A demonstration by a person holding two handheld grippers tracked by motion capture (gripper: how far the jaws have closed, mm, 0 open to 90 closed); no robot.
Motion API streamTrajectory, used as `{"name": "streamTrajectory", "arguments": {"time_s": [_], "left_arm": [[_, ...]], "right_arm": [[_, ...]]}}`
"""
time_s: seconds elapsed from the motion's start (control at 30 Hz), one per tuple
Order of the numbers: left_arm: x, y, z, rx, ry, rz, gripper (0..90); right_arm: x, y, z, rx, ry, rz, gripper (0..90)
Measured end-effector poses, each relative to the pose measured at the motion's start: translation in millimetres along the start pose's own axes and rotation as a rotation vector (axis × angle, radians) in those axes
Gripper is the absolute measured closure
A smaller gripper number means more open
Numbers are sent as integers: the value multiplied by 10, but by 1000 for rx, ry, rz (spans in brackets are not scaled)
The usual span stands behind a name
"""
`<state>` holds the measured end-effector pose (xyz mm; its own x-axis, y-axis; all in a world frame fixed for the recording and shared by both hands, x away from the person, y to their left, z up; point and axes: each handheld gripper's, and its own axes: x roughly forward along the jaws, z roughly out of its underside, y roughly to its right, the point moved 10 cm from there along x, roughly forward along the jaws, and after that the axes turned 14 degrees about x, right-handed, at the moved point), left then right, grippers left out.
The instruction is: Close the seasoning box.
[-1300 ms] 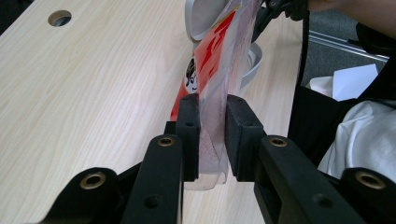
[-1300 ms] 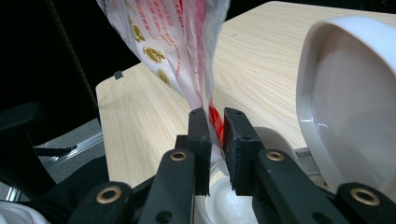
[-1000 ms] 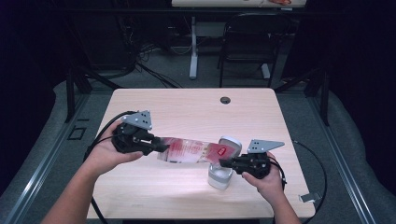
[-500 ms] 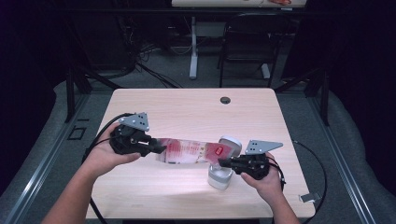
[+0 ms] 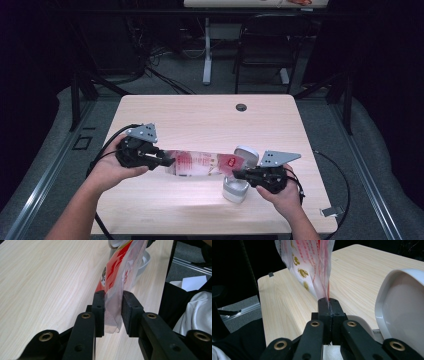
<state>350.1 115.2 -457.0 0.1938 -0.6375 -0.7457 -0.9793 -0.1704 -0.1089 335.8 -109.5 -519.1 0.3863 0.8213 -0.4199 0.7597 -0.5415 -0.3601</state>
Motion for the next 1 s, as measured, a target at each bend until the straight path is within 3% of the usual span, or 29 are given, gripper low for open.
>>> {"name": "streamTrajectory", "arguments": {"time_s": [0.73,1.0], "left_arm": [[95,-3,191,-32,36,2,723],[135,12,254,-31,29,5,725]], "right_arm": [[-12,-37,-61,-32,-4,10,900],[-16,-30,-98,-36,-2,17,900]]}}
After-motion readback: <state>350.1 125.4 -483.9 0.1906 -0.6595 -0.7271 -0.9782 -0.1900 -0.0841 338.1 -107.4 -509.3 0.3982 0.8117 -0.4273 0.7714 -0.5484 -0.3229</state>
